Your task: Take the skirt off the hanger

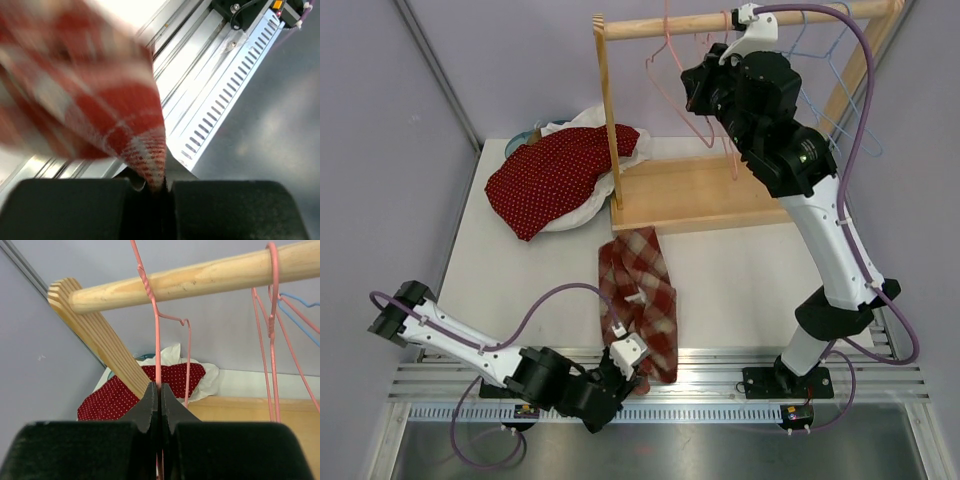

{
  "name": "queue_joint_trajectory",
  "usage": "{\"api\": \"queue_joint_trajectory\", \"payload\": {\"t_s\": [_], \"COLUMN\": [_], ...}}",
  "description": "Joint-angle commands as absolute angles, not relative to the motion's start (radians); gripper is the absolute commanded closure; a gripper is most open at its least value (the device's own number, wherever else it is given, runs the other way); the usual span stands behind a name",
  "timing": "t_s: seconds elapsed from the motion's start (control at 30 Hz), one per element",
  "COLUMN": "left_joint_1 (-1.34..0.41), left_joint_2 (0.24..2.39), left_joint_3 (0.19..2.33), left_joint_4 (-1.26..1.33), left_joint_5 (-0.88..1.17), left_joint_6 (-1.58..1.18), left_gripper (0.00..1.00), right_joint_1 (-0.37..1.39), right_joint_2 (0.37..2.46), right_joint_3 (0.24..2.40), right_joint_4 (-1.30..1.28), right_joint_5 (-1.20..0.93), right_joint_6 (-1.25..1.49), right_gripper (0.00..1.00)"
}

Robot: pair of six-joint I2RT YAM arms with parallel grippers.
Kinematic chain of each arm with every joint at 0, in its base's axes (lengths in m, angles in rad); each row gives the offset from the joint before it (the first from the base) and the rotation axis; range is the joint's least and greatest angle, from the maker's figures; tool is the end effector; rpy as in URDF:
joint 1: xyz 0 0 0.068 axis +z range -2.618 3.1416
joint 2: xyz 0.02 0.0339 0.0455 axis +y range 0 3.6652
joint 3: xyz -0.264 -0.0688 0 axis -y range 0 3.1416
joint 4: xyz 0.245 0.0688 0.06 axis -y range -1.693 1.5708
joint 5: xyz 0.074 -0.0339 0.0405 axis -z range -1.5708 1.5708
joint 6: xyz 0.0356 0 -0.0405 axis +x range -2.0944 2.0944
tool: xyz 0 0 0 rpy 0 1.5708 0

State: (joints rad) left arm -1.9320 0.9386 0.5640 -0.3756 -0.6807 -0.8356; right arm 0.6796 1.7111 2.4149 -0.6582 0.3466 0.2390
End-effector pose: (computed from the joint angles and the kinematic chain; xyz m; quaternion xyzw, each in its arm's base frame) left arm -0.0456 -0.1841 0.2234 0.3368 0.8071 -0.3125 0.3707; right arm 0.2505 0.1868 0.5841 -0.0270 0.6913 0.2090 0.6912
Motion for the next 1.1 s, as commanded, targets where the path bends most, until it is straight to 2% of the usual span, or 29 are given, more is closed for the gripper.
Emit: {"api": "queue_joint_trajectory", "payload": {"t_s": [0.0,0.07,0.17,0.2,0.3,0.4,0.43,0.5,0.53,0.63,0.73,0.83,0.9,0.97,1.07], "left_joint_1": [-1.963,-1.950,-1.814,-1.775,-1.637,-1.455,-1.340,-1.184,-0.990,-0.676,-0.478,-0.323,-0.269,-0.216,-0.180], "left_joint_2": [0.979,0.982,0.912,0.888,0.812,0.834,0.850,0.908,0.931,1.064,1.213,1.349,1.518,1.691,1.819], "left_joint_3": [0.786,0.854,0.992,1.026,1.162,1.316,1.345,1.429,1.465,1.641,1.778,1.948,2.076,2.297,2.500], "left_joint_4": [-0.572,-0.744,-0.814,-0.808,-0.685,-0.574,-0.516,-0.476,-0.479,-0.488,-0.479,-0.483,-0.505,-0.557,-0.569], "left_joint_5": [-0.917,-1.038,-1.060,-1.058,-1.025,-0.938,-0.883,-0.768,-0.598,-0.354,-0.209,-0.054,-0.006,0.072,0.118], "left_joint_6": [-0.963,-0.989,-0.795,-0.647,-0.308,-0.073,0.074,0.188,0.189,0.146,0.094,0.023,0.005,-0.038,-0.070], "left_gripper": [1.00,1.00,1.00,1.00,1.00,1.00,1.00,1.00,1.00,1.00,1.00,1.00,1.00,1.00,1.00], "right_joint_1": [0.675,0.675,0.673,0.675,0.675,0.675,0.675,0.675,0.675,0.673,0.673,0.673,0.673,0.673,0.673], "right_joint_2": [1.697,1.675,1.637,1.623,1.580,1.545,1.540,1.531,1.531,1.532,1.539,1.537,1.531,1.517,1.500], "right_joint_3": [2.359,2.301,2.212,2.189,2.102,2.027,2.014,1.993,1.990,1.988,1.988,1.971,1.954,1.928,1.898], "right_joint_4": [-0.583,-0.565,-0.542,-0.529,-0.514,-0.494,-0.488,-0.483,-0.483,-0.483,-0.485,-0.485,-0.482,-0.472,-0.465], "right_joint_5": [0.379,0.385,0.396,0.400,0.413,0.417,0.420,0.426,0.426,0.426,0.420,0.408,0.402,0.399,0.391], "right_joint_6": [0.236,0.250,0.267,0.268,0.284,0.298,0.302,0.307,0.308,0.307,0.307,0.308,0.311,0.317,0.319], "right_gripper": [1.00,1.00,1.00,1.00,1.00,1.00,1.00,1.00,1.00,1.00,1.00,1.00,1.00,1.00,1.00]}}
